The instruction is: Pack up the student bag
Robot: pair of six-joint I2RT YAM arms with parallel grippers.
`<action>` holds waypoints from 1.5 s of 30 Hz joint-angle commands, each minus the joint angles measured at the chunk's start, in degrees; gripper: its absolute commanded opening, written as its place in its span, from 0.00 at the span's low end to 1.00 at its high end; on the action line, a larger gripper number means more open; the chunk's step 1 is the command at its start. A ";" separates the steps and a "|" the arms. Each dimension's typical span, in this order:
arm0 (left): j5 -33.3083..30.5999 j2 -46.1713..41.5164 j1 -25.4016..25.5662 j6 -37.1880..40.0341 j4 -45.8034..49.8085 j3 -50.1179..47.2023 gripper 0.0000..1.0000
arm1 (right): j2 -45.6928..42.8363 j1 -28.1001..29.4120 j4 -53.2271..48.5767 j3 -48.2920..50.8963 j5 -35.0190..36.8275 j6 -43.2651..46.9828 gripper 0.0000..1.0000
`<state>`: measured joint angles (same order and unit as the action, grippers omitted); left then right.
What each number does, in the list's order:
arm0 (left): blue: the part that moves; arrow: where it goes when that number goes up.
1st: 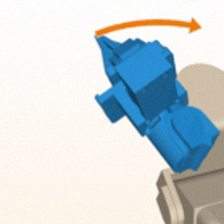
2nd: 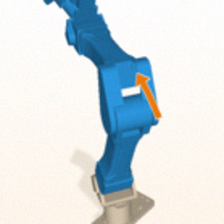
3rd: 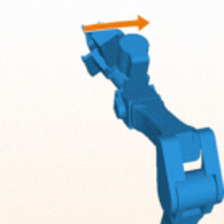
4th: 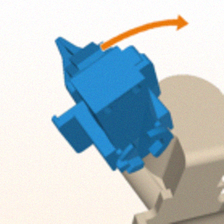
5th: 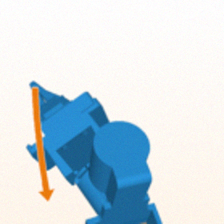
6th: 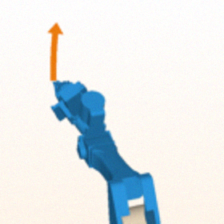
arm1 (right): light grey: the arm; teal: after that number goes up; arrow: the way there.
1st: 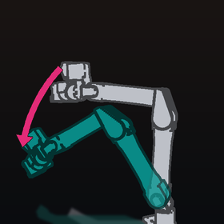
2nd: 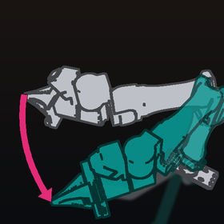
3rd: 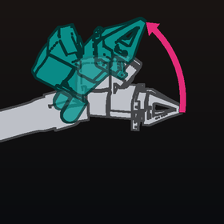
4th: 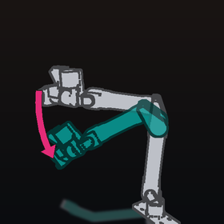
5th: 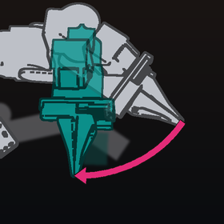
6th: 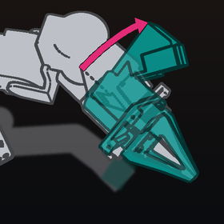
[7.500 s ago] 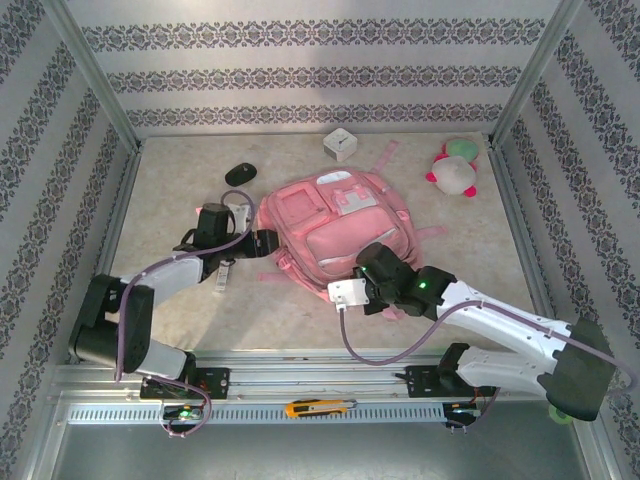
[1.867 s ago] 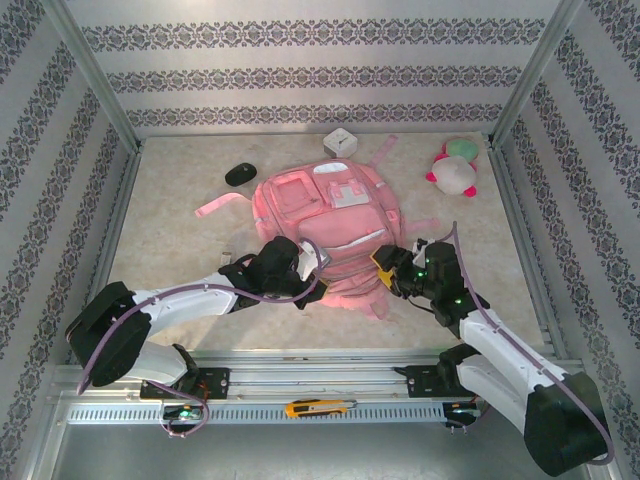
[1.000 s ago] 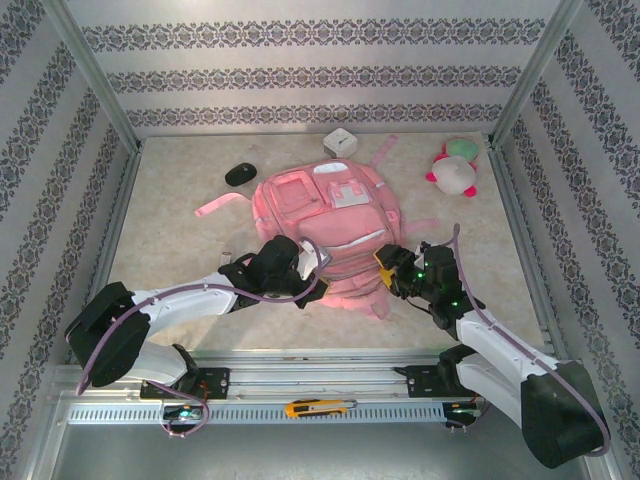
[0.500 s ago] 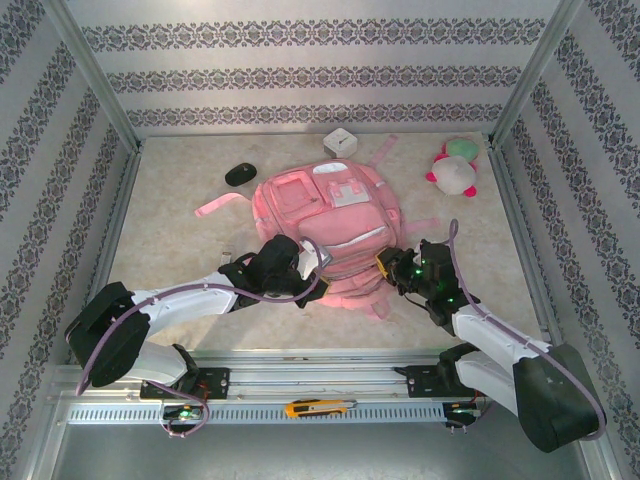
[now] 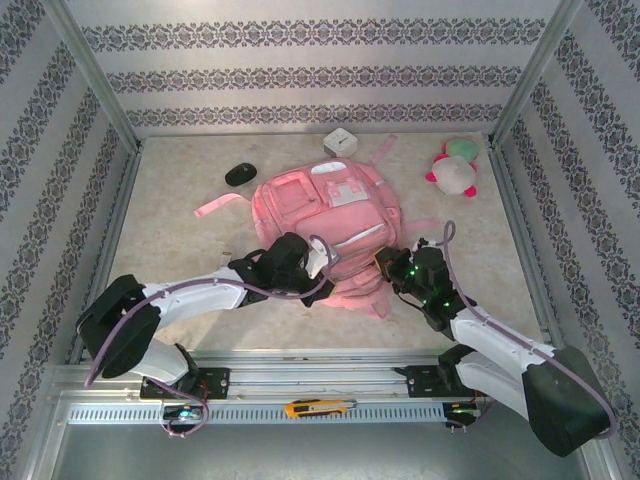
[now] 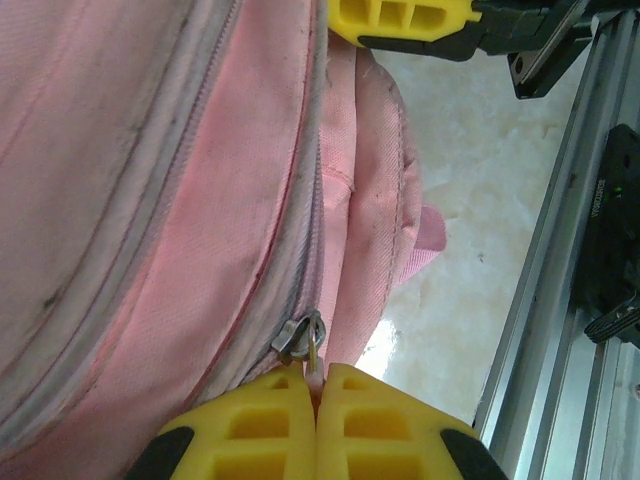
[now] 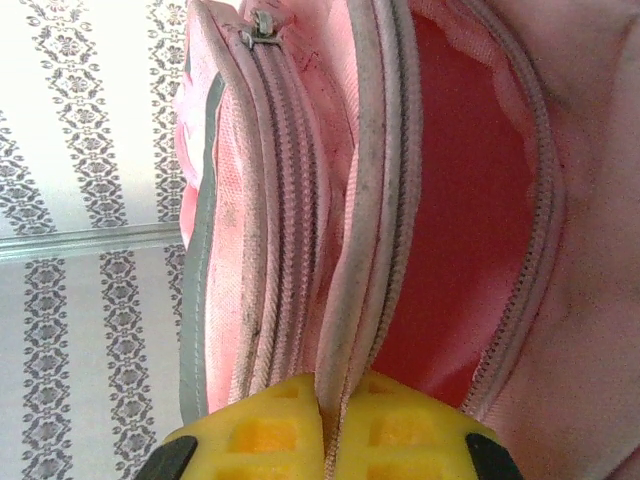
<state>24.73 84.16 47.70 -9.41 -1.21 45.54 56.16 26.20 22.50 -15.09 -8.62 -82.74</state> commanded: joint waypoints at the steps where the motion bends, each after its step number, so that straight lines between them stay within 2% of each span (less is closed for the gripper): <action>1: 3.65 1.32 2.99 0.54 -4.72 4.15 0.00 | 0.02 3.99 2.92 -2.90 -1.01 -0.40 0.00; 7: 3.05 4.84 5.01 -2.48 -10.39 6.46 0.02 | 0.95 7.64 3.16 -4.13 1.07 -0.47 0.00; 13: 2.16 7.09 5.47 -2.88 -12.47 8.68 0.08 | 2.24 8.56 3.07 -4.24 1.25 -0.01 0.00; 15: 1.69 6.37 5.47 -2.10 -11.71 8.39 0.16 | 2.09 8.12 2.61 -4.24 1.16 0.61 0.00; 18: 0.16 3.76 5.31 1.53 -7.79 7.35 0.30 | 2.27 6.18 0.44 -6.18 -2.74 2.88 0.00; 22: -1.68 -2.44 4.15 10.68 -1.10 4.50 0.49 | 2.45 3.27 -2.97 -7.44 -9.52 7.25 0.00; 25: -4.17 -8.85 2.88 19.69 2.71 1.85 0.68 | 2.29 0.97 -4.60 -8.10 -14.45 10.11 0.00; 27: -6.38 -13.13 1.76 25.49 3.77 -0.10 0.74 | 1.85 -0.48 -5.55 -8.37 -16.98 11.63 0.00; 31: -9.18 -19.28 -0.51 37.09 4.54 -4.72 0.76 | 0.02 -3.08 -8.63 -8.81 -20.22 14.09 0.00; 34: -11.93 -19.04 -1.29 45.83 6.87 -5.71 0.77 | -1.39 -4.00 -12.06 -9.79 -21.60 16.27 0.00; 36: -13.82 -17.13 -1.30 48.79 6.52 -5.73 0.77 | -1.93 -4.22 -13.64 -10.28 -21.94 17.15 0.00; 41: -16.25 -10.62 -1.25 48.80 -3.06 -5.86 0.73 | -2.29 -4.23 -14.30 -10.70 -22.57 17.05 0.00; 45: -14.39 -6.07 -1.21 47.85 -8.07 -4.78 0.63 | -2.63 -4.22 -14.14 -11.05 -22.23 16.56 0.00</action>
<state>10.22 76.75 46.78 36.69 -3.16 40.18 55.20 21.87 7.88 -23.64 -26.68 -67.48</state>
